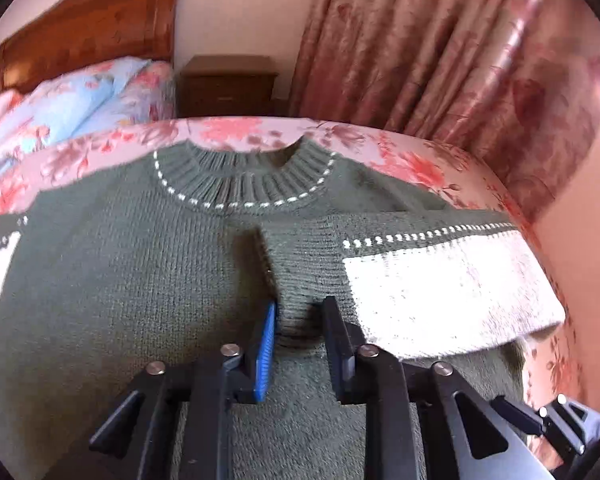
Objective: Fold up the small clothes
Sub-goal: 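Fold the held sleeve with the right tool across the sweater body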
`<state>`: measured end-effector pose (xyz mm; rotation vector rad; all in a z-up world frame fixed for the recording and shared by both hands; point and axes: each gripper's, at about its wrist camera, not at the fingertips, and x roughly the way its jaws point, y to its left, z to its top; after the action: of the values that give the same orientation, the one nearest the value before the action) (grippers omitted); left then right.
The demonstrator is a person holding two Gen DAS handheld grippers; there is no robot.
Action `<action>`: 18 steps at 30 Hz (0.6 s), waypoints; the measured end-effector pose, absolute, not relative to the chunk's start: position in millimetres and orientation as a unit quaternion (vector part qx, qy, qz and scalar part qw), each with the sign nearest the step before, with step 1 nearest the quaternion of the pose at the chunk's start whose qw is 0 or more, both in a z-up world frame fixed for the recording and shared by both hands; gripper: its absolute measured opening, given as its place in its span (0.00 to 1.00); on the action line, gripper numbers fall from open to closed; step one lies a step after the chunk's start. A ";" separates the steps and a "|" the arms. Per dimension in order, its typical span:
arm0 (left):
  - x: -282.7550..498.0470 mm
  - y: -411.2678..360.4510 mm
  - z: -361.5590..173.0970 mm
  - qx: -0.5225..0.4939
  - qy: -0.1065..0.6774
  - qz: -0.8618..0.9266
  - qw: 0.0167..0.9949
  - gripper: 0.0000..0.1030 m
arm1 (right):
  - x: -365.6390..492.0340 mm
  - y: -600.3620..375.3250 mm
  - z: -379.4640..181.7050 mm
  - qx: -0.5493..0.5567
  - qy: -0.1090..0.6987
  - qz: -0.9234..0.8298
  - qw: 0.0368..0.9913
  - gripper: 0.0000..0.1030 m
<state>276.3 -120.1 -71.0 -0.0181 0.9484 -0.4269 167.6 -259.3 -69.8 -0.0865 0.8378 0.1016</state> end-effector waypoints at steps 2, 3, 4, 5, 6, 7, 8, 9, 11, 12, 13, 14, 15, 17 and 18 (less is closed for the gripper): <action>270.9 -112.7 -61.1 -0.024 0.439 -0.216 0.872 1.00 | 165.2 -259.9 -67.6 -0.043 0.403 0.034 0.913 0.30; 270.4 -107.0 -56.7 -0.039 0.437 -0.220 0.871 1.00 | 163.8 -262.8 -65.9 -0.040 0.398 0.019 0.916 0.30; 270.3 -102.4 -50.6 -0.053 0.435 -0.223 0.871 1.00 | 160.0 -269.9 -61.7 -0.024 0.385 0.002 0.922 0.30; 270.2 -99.8 -44.6 -0.060 0.433 -0.227 0.870 1.00 | 155.9 -279.1 -57.8 -0.001 0.371 -0.007 0.929 0.30; 269.4 -98.6 -37.6 -0.061 0.429 -0.232 0.871 1.00 | 152.1 -289.9 -55.3 0.025 0.359 -0.019 0.933 0.30; 267.9 -100.2 -28.9 -0.057 0.422 -0.237 0.873 1.00 | 149.3 -302.3 -54.3 0.053 0.352 -0.040 0.934 0.30; 266.8 -101.5 -22.7 -0.052 0.417 -0.241 0.875 1.00 | 148.2 -316.8 -55.8 0.085 0.351 -0.067 0.930 0.30; 265.8 -102.5 -15.1 -0.050 0.411 -0.245 0.877 1.00 | 149.8 -330.8 -59.8 0.117 0.358 -0.087 0.922 0.30; 258.2 -100.2 3.8 -0.055 0.396 -0.255 0.880 1.00 | 156.7 -348.1 -66.8 0.159 0.381 -0.105 0.905 0.30; 255.0 -98.3 11.7 -0.058 0.389 -0.259 0.882 1.00 | 160.9 -351.5 -67.8 0.164 0.387 -0.107 0.901 0.30; 252.0 -95.6 20.7 -0.064 0.381 -0.263 0.884 1.00 | 165.0 -352.2 -68.0 0.160 0.391 -0.107 0.900 0.30; 248.6 -91.9 28.1 -0.070 0.375 -0.266 0.885 1.00 | 169.9 -350.9 -67.7 0.153 0.393 -0.106 0.900 0.30; 245.5 -87.7 34.7 -0.074 0.369 -0.267 0.887 1.00 | 173.8 -350.8 -67.6 0.152 0.396 -0.103 0.899 0.30; 239.7 -73.9 46.9 -0.081 0.352 -0.263 0.894 1.00 | 178.1 -348.9 -67.0 0.162 0.399 -0.096 0.898 0.30; 235.8 -64.3 53.9 -0.084 0.340 -0.257 0.901 1.00 | 177.6 -348.7 -65.2 0.170 0.396 -0.091 0.898 0.30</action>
<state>235.8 -64.3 53.9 -0.1738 0.7045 -0.5319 177.6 -348.7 -65.2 0.3531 0.8202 -0.1875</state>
